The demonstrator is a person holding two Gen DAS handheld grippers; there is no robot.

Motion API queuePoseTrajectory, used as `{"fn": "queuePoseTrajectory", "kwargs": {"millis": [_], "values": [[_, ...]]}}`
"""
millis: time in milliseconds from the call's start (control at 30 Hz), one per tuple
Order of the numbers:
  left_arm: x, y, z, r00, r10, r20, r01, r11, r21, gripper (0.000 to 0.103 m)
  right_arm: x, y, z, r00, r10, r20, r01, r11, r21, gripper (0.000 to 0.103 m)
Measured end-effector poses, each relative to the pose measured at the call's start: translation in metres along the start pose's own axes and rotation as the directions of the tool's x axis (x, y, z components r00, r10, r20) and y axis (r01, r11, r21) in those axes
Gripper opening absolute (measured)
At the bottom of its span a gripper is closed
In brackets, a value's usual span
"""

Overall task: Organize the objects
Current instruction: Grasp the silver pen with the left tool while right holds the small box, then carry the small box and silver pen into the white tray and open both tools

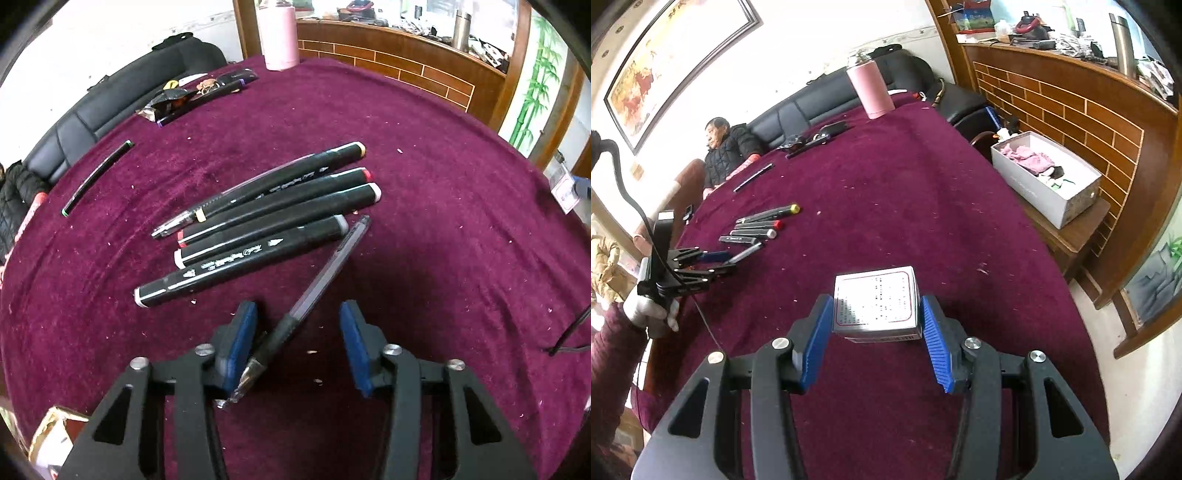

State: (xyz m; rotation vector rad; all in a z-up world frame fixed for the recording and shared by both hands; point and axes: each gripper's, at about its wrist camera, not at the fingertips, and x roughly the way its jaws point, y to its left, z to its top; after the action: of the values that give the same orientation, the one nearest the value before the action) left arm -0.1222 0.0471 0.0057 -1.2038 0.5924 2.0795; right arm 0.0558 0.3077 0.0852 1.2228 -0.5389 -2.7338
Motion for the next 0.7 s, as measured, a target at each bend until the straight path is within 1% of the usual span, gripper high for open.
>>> {"fn": "queuePoseTrajectory", "kwargs": {"millis": [33, 67, 100, 167, 233, 367, 433, 467, 500, 533, 600, 633, 700], "values": [[-0.001, -0.002, -0.001, 1.000, -0.010, -0.009, 0.009, 1.000, -0.012, 0.020, 0.003, 0.003, 0.001, 1.000, 0.008, -0.002, -0.008, 1.000, -0.006, 0.047], [-0.003, -0.004, -0.003, 0.999, -0.026, -0.021, 0.025, 0.999, -0.026, 0.014, 0.006, 0.007, 0.001, 1.000, 0.018, -0.005, -0.018, 1.000, -0.014, 0.047], [-0.008, -0.004, -0.009, 0.999, -0.037, -0.024, 0.036, 0.999, -0.039, 0.012, 0.008, 0.011, 0.002, 1.000, 0.024, -0.009, -0.024, 1.000, -0.020, 0.047], [-0.011, -0.012, -0.012, 0.995, -0.087, -0.040, 0.085, 0.995, -0.052, 0.012, 0.014, 0.017, 0.003, 0.999, 0.043, -0.019, -0.044, 0.998, -0.034, 0.047], [-0.011, -0.021, -0.010, 0.998, -0.046, -0.035, 0.045, 0.998, -0.034, 0.012, 0.018, 0.023, 0.002, 0.998, 0.056, -0.026, -0.057, 0.997, -0.043, 0.047], [-0.005, -0.028, 0.001, 1.000, 0.000, -0.012, 0.000, 0.999, -0.037, 0.013, 0.025, 0.041, 0.000, 0.996, 0.083, -0.046, -0.086, 0.994, -0.071, 0.047], [-0.004, -0.038, 0.002, 0.998, 0.056, 0.014, -0.056, 0.998, -0.017, 0.012, 0.027, 0.049, -0.001, 0.994, 0.091, -0.056, -0.096, 0.992, -0.085, 0.047], [-0.004, -0.044, 0.001, 0.996, 0.084, 0.022, -0.084, 0.996, -0.009, 0.009, 0.028, 0.053, -0.002, 0.993, 0.101, -0.060, -0.106, 0.990, -0.089, 0.047], [-0.004, -0.046, 0.000, 0.996, 0.087, 0.023, -0.086, 0.996, -0.027, 0.006, 0.029, 0.057, -0.002, 0.992, 0.108, -0.063, -0.114, 0.989, -0.092, 0.047], [-0.004, -0.045, 0.001, 0.996, 0.082, 0.024, -0.080, 0.996, -0.046, 0.005, 0.030, 0.061, -0.002, 0.991, 0.118, -0.066, -0.124, 0.988, -0.095, 0.047], [-0.009, -0.033, -0.004, 0.999, 0.026, 0.035, -0.021, 0.991, -0.129, 0.005, 0.032, 0.068, -0.002, 0.989, 0.131, -0.072, -0.138, 0.986, -0.097, 0.047], [-0.012, -0.027, -0.007, 0.999, -0.003, 0.051, 0.012, 0.985, -0.171, 0.005, 0.032, 0.072, -0.002, 0.988, 0.137, -0.076, -0.144, 0.984, -0.102, 0.047], [-0.017, -0.017, -0.017, 0.997, -0.021, 0.073, 0.037, 0.972, -0.231, 0.005, 0.033, 0.081, -0.003, 0.986, 0.146, -0.082, -0.156, 0.980, -0.121, 0.047]]}}
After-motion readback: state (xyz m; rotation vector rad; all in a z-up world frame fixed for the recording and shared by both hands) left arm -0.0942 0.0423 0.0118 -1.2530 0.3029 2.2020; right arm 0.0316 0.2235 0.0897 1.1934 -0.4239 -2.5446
